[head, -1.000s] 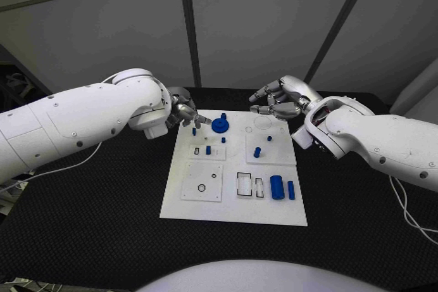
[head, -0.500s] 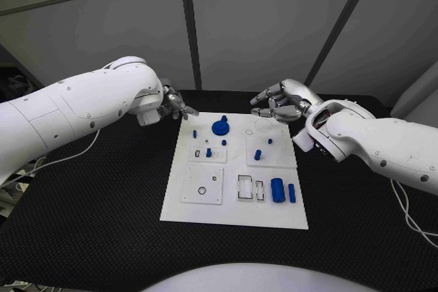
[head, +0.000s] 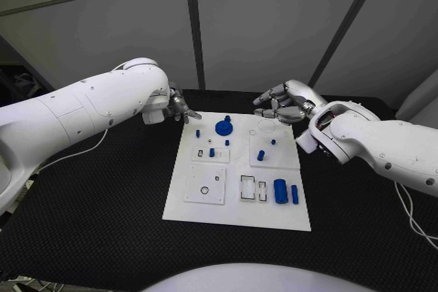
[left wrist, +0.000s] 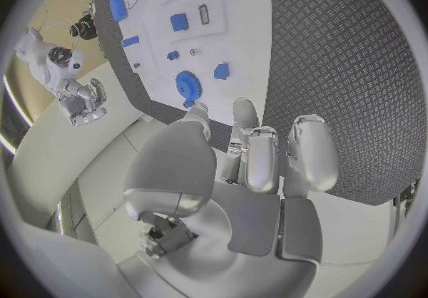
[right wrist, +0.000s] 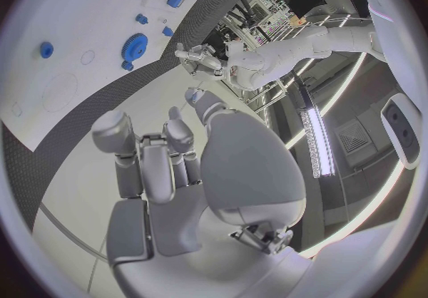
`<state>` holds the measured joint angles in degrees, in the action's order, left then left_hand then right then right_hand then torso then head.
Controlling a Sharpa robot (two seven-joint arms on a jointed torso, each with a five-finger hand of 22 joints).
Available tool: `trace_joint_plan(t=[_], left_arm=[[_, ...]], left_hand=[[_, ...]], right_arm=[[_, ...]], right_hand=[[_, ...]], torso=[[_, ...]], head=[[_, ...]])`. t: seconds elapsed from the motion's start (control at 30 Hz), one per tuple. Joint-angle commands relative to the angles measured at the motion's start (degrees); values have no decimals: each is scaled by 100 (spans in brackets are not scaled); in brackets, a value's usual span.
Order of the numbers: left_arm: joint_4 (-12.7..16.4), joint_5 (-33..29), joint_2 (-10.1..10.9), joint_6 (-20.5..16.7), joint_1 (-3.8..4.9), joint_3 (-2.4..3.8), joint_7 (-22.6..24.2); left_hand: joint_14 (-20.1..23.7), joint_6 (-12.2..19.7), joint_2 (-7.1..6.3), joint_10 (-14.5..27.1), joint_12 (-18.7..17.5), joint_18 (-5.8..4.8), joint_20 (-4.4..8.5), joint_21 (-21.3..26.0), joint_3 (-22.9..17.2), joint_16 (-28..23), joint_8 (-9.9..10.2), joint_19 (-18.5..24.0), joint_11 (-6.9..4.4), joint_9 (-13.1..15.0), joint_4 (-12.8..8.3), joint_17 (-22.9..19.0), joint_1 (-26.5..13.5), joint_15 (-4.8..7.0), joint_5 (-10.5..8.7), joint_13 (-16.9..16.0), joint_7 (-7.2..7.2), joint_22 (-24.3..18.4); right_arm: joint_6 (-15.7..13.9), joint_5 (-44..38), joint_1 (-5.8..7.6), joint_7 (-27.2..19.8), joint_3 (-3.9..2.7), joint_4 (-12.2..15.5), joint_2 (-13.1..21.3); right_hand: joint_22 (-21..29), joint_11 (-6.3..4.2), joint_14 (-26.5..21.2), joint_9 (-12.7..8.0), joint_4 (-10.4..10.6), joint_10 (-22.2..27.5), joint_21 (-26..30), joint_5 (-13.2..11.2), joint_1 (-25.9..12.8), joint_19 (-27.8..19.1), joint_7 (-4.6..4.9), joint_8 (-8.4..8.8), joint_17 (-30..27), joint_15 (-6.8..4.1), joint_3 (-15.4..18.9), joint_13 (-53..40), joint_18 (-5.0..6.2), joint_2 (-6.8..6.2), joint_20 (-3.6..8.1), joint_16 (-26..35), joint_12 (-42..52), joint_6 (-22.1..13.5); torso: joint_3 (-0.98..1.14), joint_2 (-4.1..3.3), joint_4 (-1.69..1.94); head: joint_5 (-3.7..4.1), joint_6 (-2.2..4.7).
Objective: Assemble the parts on the task board
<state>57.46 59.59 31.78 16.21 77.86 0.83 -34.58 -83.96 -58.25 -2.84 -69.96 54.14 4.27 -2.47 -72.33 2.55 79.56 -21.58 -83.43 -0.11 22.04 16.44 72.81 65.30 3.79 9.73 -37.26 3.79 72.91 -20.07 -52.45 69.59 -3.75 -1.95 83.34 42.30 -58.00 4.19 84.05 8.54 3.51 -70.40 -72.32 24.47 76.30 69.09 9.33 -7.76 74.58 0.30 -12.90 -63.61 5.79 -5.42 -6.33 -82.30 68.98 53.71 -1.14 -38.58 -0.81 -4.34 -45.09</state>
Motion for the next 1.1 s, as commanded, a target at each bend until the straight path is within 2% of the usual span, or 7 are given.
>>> trace_joint_plan(t=[0.03, 0.5, 1.1], left_arm=[[-43, 114, -41, 112, -11, -8, 141], [-151, 117, -203, 312, -76, -34, 166], [-179, 116, -247, 485, -102, -50, 192]], left_hand=[[-213, -40, 53, -26, 23, 7, 14, -12, 51, 10, -38, -22, -33, 8, 2, 1, 0, 20, -31, 8, 3, 4], [-211, -54, 63, -13, 1, 8, 19, -4, 74, 5, -48, -20, -38, 10, 3, -7, -2, 24, -40, 45, -3, -1], [-211, -95, 138, -16, 17, 5, 33, -4, 101, 4, -83, -21, -53, 20, -42, -6, 129, 37, -6, 43, -20, 11]], right_arm=[[16, -9, 9, -39, -4, 12, -5], [25, -9, 10, -30, -4, 24, -5], [39, -26, 10, -25, -4, 27, -20]], right_hand=[[5, -6, 244, 9, 43, 23, 18, 22, -59, -40, -14, -25, 5, -39, 4, 5, 74, 10, 4, 23, -20, 40], [5, -6, 244, 9, 43, 23, 18, 22, -59, -40, -14, -25, 5, -39, 4, 5, 74, 10, 4, 23, -20, 40], [3, -7, 244, 10, 46, 25, 20, 28, -56, -38, -15, -26, 7, -41, 0, 17, 73, 11, 5, 25, -32, 40]], torso=[[2, 6, 7], [2, 7, 2], [-2, 11, 7]], head=[[9, -21], [-1, -25], [14, -58]])
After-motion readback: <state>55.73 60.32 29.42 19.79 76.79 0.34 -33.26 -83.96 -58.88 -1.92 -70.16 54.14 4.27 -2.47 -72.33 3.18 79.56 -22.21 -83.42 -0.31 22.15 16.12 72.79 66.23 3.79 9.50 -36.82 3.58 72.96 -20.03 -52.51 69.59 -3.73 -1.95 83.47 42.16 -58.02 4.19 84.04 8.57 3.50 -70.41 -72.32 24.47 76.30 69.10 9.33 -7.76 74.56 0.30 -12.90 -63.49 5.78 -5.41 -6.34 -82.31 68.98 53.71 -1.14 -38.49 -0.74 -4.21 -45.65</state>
